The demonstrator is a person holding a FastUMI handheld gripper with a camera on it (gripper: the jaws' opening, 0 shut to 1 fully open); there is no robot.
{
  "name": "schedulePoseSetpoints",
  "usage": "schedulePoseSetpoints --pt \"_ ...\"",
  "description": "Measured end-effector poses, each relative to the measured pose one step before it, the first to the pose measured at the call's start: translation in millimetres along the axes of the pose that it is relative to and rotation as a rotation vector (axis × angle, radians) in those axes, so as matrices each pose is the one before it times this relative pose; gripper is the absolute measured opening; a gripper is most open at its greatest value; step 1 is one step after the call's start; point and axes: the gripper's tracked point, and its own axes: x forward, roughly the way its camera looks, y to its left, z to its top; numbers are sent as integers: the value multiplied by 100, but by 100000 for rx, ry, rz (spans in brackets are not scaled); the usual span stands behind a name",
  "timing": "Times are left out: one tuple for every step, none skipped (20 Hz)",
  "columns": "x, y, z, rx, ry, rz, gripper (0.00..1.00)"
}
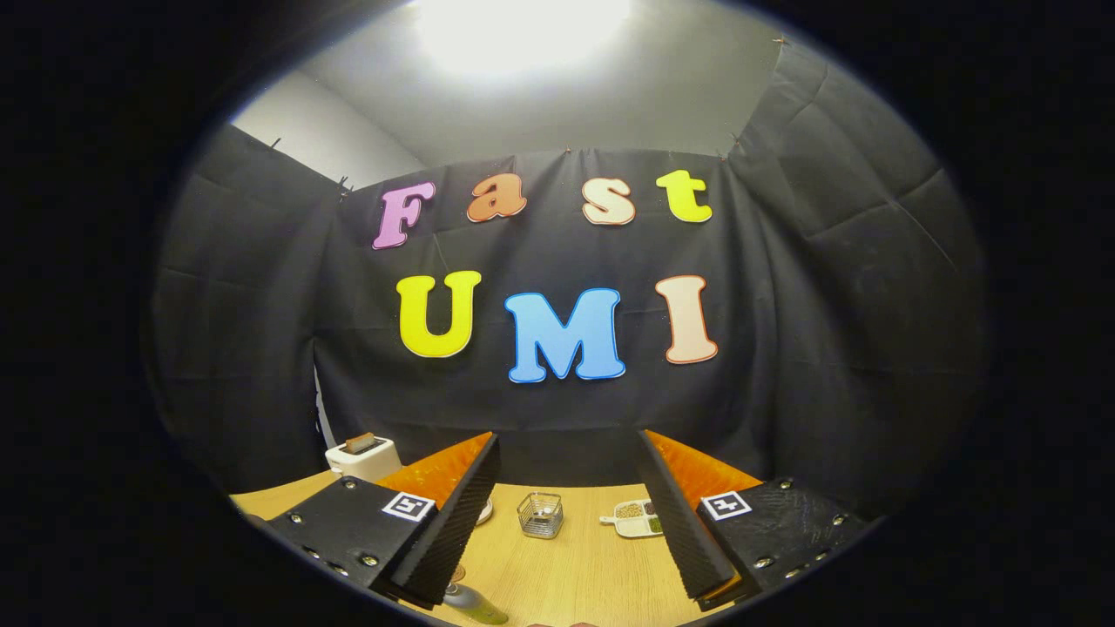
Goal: Take the bottle from table, then pour the juice into the cup, finally place the bottle on the coaster
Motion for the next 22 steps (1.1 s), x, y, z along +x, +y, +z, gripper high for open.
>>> schedulePoseSetpoints --pt "-8 266 -268 -261 -421 555 96" --pt "-122 414 -520 67 -33 629 96" --pt "-67 268 -652 351 449 691 96" --pt "-193 374 -817 675 301 832 96" --pt "-80 309 -613 637 4 564 96" --pt "-90 463 -886 385 213 821 96" --pt "-54 540 -962 399 154 1153 96" --pt "-45 647 -1192 446 573 1373 96" --pt "3 654 -1259 401 1106 1661 96" --pt "23 718 -1414 255 1073 1817 96" --pt "21 694 -1385 131 1160 1571 96" --pt "-2 619 -1240 -18 650 1405 96" --pt "21 552 -1116 88 13 1276 96" --pt "47 578 -1170 207 126 982 96" --pt "79 538 -875 928 -354 1141 96" --pt "74 525 -982 1108 -65 689 96" --pt "117 481 -690 947 81 555 96" --pt "56 426 -849 804 153 245 96" --pt "93 279 -662 455 360 -55 96" --pt "101 519 -874 135 534 4 96" --pt "189 325 -837 -594 853 -272 96" --pt "212 346 -871 -769 960 -347 96"
